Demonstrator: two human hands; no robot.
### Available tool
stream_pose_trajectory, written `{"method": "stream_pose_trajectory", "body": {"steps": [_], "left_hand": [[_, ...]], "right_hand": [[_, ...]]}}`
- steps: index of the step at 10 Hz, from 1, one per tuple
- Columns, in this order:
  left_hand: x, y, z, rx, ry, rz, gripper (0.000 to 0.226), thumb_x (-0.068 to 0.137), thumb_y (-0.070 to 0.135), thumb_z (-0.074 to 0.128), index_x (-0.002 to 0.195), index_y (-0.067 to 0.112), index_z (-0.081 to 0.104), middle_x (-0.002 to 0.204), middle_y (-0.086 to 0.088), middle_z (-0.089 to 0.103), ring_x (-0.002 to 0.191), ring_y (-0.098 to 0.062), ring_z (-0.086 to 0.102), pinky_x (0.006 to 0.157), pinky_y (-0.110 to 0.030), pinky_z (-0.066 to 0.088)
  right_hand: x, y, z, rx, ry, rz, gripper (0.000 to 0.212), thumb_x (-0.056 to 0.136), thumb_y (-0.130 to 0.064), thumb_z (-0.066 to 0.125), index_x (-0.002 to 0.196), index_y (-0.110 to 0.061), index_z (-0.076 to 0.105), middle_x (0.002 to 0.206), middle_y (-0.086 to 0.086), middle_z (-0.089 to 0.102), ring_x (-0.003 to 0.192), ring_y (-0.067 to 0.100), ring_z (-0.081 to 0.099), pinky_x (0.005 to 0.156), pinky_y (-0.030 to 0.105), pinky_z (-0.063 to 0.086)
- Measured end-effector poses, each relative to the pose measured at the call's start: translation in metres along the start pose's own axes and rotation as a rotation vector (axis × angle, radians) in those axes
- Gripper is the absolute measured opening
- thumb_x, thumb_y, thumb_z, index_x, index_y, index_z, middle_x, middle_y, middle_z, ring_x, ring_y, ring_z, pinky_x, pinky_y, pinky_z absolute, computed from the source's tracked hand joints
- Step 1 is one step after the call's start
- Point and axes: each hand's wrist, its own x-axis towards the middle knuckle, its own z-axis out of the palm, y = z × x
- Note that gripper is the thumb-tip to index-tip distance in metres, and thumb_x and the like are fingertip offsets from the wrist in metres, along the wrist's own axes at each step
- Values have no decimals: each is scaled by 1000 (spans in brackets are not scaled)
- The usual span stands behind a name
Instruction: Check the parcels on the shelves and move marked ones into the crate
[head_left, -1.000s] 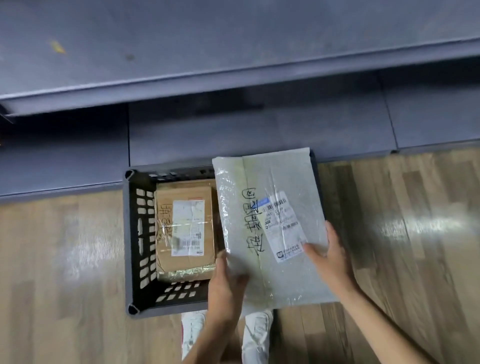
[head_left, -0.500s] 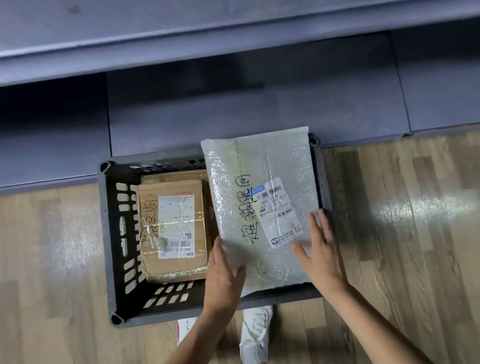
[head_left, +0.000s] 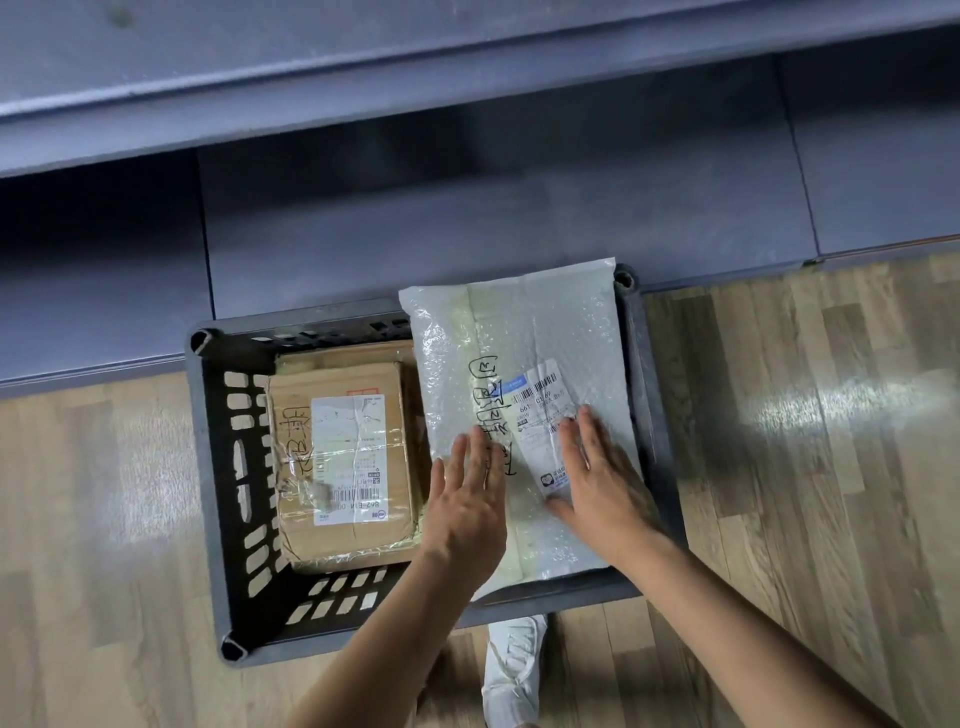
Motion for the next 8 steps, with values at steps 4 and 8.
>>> {"method": "stream_pose_trajectory", "body": {"steps": [4, 8], "left_hand": [[-19, -14, 53, -24, 317, 136, 76, 83, 21, 47, 147, 1, 13, 155, -14, 9, 144, -33, 10, 116, -46, 17], [-51, -16, -4, -14, 267, -29, 67, 58, 41, 61, 117, 10, 62, 111, -15, 69, 100, -31, 67, 82, -52, 50]], "right_hand": [[-18, 12, 23, -156, 131, -88, 116, 44, -52, 86, 136, -2, 39, 144, 16, 39, 126, 27, 45, 98, 39, 35], [-55, -23, 13, -4, 280, -5, 94, 72, -36, 76, 144, -4, 26, 152, 21, 5, 138, 39, 26, 108, 45, 28]]}}
